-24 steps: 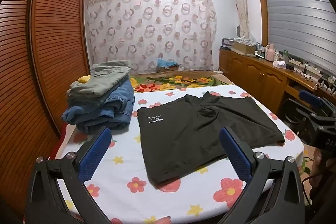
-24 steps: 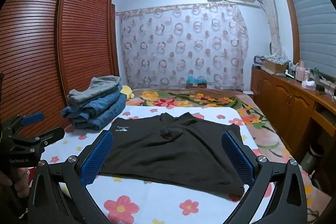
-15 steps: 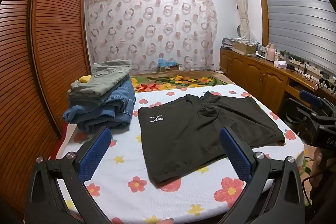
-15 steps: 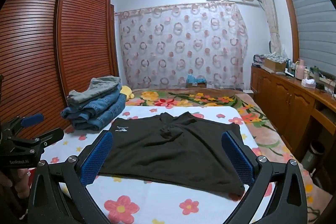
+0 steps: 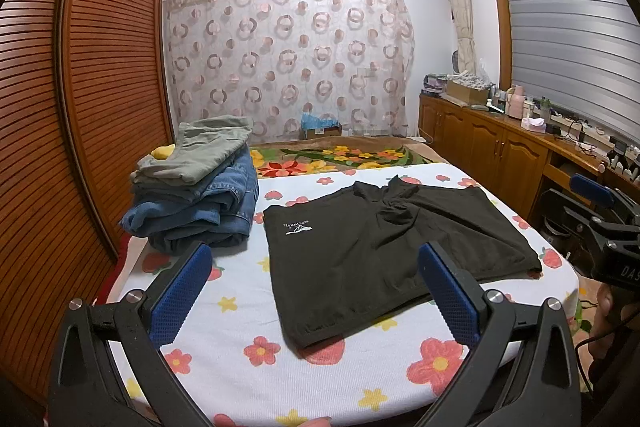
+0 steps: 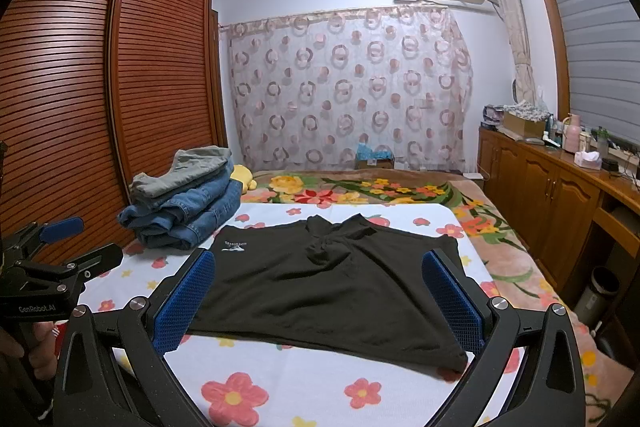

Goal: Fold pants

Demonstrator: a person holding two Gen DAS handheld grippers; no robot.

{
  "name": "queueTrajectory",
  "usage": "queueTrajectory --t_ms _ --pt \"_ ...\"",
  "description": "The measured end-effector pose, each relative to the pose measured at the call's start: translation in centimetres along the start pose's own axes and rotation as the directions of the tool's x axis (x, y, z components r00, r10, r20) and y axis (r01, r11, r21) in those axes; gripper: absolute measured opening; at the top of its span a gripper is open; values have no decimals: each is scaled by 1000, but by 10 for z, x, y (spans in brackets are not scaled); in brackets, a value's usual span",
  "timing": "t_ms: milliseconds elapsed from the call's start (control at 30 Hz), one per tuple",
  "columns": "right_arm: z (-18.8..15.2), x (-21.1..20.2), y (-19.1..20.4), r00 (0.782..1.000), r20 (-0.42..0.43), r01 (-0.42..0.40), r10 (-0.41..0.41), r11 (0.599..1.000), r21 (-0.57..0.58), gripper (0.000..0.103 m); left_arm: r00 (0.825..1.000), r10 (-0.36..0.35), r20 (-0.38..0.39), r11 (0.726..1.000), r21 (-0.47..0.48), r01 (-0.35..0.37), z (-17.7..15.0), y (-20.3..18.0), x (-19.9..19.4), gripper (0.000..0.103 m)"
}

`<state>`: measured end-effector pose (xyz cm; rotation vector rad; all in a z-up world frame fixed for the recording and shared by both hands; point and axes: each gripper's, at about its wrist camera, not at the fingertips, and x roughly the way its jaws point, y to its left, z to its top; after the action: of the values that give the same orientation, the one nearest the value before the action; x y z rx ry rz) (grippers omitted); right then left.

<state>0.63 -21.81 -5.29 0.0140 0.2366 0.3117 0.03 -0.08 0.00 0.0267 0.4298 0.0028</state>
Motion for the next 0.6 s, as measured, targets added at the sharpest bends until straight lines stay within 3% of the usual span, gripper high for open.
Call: queueTrajectory --t_ms 600 --pt "0 0 0 1000 5 3 -3 1000 0 103 1000 1 4 1000 0 -1 0 0 0 103"
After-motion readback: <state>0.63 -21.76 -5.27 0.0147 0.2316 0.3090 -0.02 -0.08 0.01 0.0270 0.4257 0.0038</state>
